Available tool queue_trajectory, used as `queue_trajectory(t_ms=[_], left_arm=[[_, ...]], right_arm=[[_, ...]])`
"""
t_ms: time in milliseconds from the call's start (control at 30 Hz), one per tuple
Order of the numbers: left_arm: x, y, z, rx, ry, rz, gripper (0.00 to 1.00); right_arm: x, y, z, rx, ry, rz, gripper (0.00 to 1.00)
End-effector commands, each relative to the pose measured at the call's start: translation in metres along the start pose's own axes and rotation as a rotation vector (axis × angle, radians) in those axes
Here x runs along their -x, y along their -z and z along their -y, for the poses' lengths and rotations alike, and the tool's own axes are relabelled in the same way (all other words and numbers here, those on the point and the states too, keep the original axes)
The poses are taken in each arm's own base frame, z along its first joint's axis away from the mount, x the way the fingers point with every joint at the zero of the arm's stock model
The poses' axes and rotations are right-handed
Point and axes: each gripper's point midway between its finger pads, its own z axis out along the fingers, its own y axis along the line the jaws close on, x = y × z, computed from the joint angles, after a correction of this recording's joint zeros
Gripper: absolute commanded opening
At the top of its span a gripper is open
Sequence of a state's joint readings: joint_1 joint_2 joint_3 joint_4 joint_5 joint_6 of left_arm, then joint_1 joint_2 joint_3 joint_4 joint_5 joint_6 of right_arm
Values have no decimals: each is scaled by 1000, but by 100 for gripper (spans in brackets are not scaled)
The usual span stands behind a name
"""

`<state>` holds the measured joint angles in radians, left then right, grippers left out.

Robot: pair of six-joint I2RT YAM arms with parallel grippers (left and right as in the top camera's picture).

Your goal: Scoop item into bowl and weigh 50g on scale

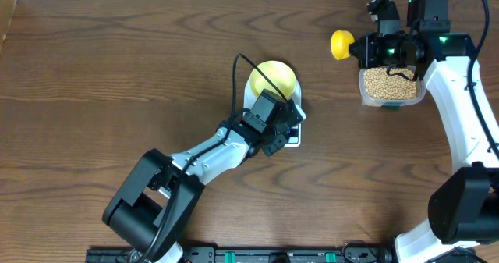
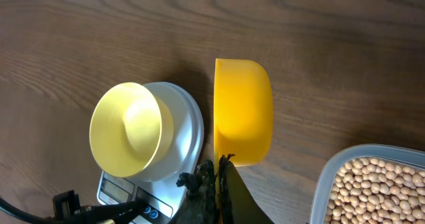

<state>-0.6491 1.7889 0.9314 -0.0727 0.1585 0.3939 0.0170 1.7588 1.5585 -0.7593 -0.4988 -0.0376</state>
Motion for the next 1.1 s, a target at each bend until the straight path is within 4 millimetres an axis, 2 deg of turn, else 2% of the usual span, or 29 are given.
queue_trajectory(t_ms=[0,133,333,633,1067], left_arm=[[-27,-19,6,-28,-2,-86,8],[-28,-19,5,-25,1,-88,7],[-33,-18,-9,51,0,-114,7],[-45,-16,-4,32,4,-164,8],[-42,-16,6,-30,9,-149,8]], right_arm=[[9,6,-2,-2,23,23,1],[9,6,-2,-2,23,23,1],[9,6,-2,-2,23,23,1],[8,6,-2,-2,20,19,1],[7,6,-2,-2,19,16,1]])
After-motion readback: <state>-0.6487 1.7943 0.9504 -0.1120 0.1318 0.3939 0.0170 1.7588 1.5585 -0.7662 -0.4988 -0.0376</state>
